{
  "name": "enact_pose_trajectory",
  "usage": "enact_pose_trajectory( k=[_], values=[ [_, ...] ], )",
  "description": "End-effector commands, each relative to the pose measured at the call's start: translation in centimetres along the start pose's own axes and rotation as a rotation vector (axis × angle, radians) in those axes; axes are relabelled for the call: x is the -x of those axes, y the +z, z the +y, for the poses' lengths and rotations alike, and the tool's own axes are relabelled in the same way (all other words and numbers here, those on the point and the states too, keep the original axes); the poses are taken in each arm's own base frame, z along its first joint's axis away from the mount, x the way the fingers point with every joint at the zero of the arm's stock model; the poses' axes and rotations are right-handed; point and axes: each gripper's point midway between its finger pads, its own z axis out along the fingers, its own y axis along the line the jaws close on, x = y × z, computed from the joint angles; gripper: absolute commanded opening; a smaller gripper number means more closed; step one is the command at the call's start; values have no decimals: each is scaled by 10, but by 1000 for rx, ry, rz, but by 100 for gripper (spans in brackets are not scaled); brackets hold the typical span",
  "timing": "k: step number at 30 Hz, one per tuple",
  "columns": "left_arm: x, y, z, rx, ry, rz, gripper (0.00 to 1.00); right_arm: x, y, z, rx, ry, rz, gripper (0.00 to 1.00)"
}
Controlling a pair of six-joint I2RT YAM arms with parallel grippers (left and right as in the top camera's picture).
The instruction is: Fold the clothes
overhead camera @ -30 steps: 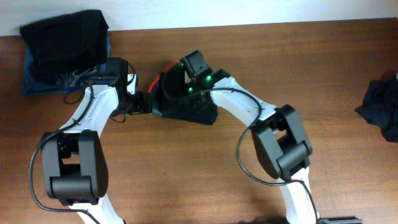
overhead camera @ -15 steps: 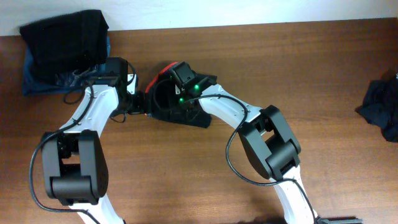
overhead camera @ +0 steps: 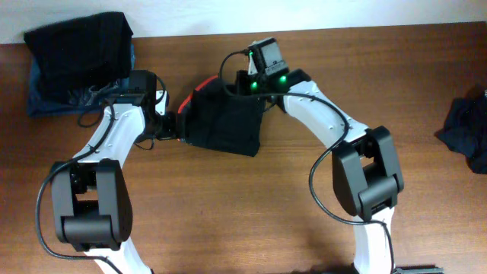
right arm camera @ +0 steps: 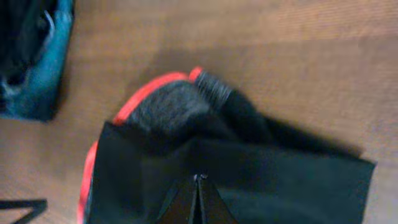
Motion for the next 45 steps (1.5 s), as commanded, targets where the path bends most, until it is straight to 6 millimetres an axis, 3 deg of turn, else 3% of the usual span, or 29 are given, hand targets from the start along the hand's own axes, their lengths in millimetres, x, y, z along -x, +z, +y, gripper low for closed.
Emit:
enact_pose_trajectory(
  k=[1,8,14,20,27,31,35,39,43,45],
  values=[
    [-1,3,-2,-1,10,6,99,-5,5,26,75,-40,4,4],
    [-1,3,-2,-1,10,6,99,-37,31,53,105,-52,58,4],
    [-1,3,-2,-1,10,6,99,-42,34,55,73,-65,51,4],
    [-1,3,-2,-1,10,6,99,-44,45,33,-23,-60,34,4],
    [-1,3,-2,-1,10,6,99,-69,100,7,-27,-57,58,5],
    [-1,3,-2,-1,10,6,99,-76,107,-1,-39,-85,75,5],
    [-1,3,-2,-1,10,6,99,-59,94,4,-26,-147,41,7],
    [-1,3,-2,-1,10,6,99,-30,64,7,-22,-150,-7,13],
    [-1,3,-2,-1,10,6,99,10,11,8,-26,-123,-75,45],
    [-1,3,-2,-1,10,6,99,30,-28,3,-39,-98,-104,60]
  ],
)
